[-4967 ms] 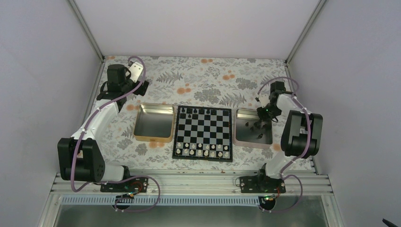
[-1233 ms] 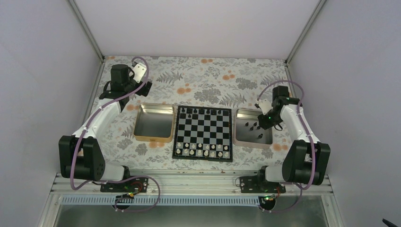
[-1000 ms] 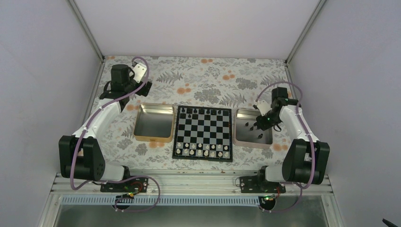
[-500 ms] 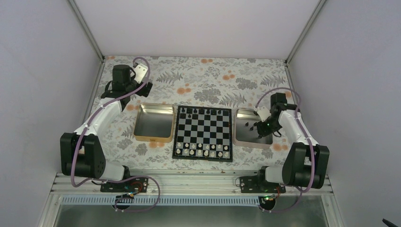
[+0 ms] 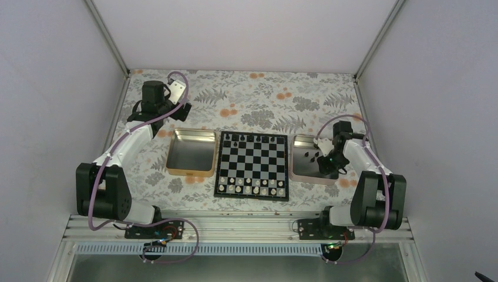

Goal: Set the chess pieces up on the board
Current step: Pick up the chess piece from the storage box.

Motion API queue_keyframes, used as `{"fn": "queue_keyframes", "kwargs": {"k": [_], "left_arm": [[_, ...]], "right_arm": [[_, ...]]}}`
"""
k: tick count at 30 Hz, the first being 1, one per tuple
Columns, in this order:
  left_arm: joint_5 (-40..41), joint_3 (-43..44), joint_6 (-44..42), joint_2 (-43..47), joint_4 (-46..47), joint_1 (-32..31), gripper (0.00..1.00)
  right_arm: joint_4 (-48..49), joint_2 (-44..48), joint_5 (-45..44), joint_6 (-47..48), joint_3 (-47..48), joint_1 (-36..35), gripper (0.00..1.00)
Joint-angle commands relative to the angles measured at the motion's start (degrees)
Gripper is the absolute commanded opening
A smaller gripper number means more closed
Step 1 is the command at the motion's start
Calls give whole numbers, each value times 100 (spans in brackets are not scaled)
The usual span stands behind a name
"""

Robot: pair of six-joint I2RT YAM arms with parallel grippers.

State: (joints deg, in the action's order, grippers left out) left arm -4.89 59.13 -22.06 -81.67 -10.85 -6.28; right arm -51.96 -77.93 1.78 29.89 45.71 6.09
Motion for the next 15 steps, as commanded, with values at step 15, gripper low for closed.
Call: {"fn": "queue_keyframes", "kwargs": {"k": [15], "left_arm": [[18, 142, -26, -71, 66, -31, 100]], "right_arm": [[894, -609, -58, 16, -119, 234, 29]]}}
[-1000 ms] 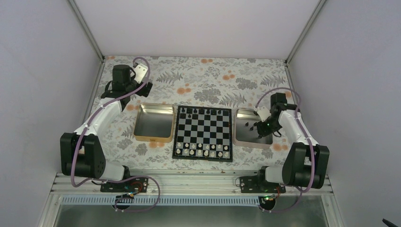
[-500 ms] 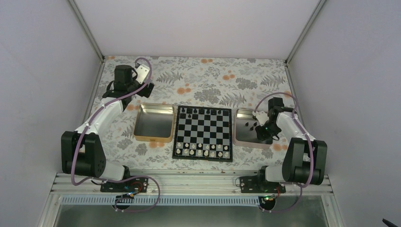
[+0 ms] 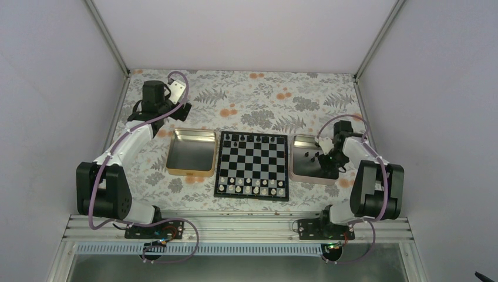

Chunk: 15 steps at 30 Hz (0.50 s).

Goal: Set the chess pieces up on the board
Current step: Pick up the chess piece from the storage box.

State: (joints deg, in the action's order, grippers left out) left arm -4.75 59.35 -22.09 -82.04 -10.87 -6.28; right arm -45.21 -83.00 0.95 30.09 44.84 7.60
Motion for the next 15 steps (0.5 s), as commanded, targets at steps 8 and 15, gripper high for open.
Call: {"fn": "queue_keyframes", "kwargs": {"k": [8, 15], "left_arm": [[10, 116, -33, -49, 67, -31, 100], [5, 117, -33, -34, 59, -31, 100]], "right_arm": [[-166, 128, 324, -9, 374, 98, 16], [-1108, 151, 563, 16, 1687, -189, 15]]}}
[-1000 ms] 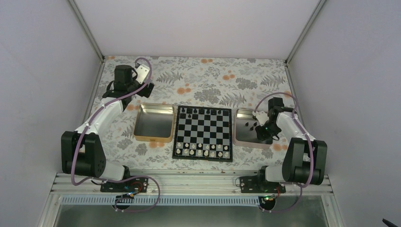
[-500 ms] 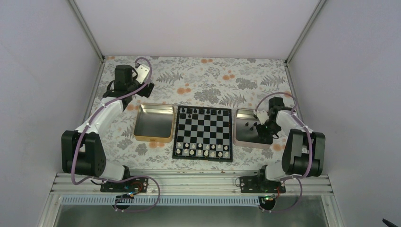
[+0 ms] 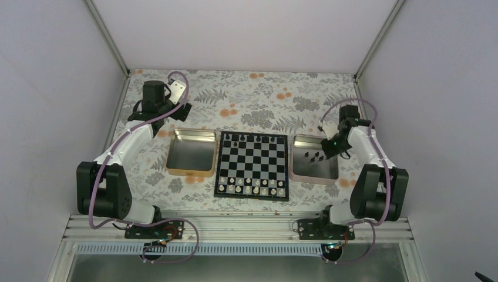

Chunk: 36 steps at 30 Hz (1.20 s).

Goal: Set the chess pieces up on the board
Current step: Pick up the chess piece from the storage box, then place the chess piece on the chessboard.

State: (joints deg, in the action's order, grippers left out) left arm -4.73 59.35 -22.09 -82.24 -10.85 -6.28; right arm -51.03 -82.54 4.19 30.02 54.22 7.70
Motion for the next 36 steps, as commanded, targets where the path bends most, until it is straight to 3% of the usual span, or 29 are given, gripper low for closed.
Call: {"fn": "queue_keyframes", "kwargs": {"k": [1, 12, 21, 36], "left_arm": [[-1, 119, -34, -5, 59, -31, 100], [-26, 109, -24, 4, 75, -98, 100], [60, 95, -41, -20, 102, -154, 100], [95, 91, -56, -72, 92, -180, 100]], "right_arm": [[-626, 11, 262, 18, 970, -293, 15], [-359, -1681, 465, -142, 2745, -1809, 15], [61, -2568, 805, -90, 2852, -2460, 16], [168, -2869, 866, -21, 2731, -2589, 17]]}}
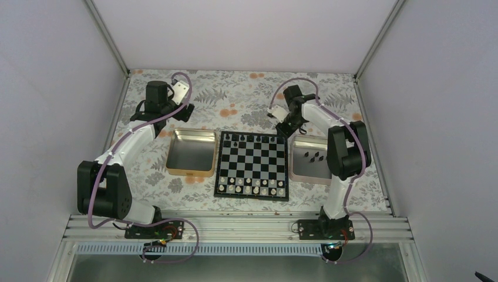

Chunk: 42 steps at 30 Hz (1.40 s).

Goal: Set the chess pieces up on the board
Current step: Place the chess piece on the chessboard.

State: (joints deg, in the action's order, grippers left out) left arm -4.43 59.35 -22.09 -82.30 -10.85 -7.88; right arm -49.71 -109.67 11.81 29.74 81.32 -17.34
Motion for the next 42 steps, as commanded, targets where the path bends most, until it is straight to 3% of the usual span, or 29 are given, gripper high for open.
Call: {"fn": "queue_keyframes", "kwargs": {"k": [1, 15, 25, 35, 42], "left_arm": [[65, 86, -52, -62, 94, -18, 100], [69, 85, -68, -93, 110, -27, 100], [187, 125, -102, -75, 97, -22, 100], [232, 148, -94, -69, 111, -29, 100], [192, 146, -77, -64, 125, -37, 100]], "right_arm": [[25, -166, 94, 20, 18, -86, 17], [2, -141, -32, 15, -52, -112, 21], [-524, 1270, -93, -7, -257, 45, 33], [-720, 2735, -544, 230, -1659, 1672, 34], [209, 2737, -500, 256, -2872, 1617, 33]]}}
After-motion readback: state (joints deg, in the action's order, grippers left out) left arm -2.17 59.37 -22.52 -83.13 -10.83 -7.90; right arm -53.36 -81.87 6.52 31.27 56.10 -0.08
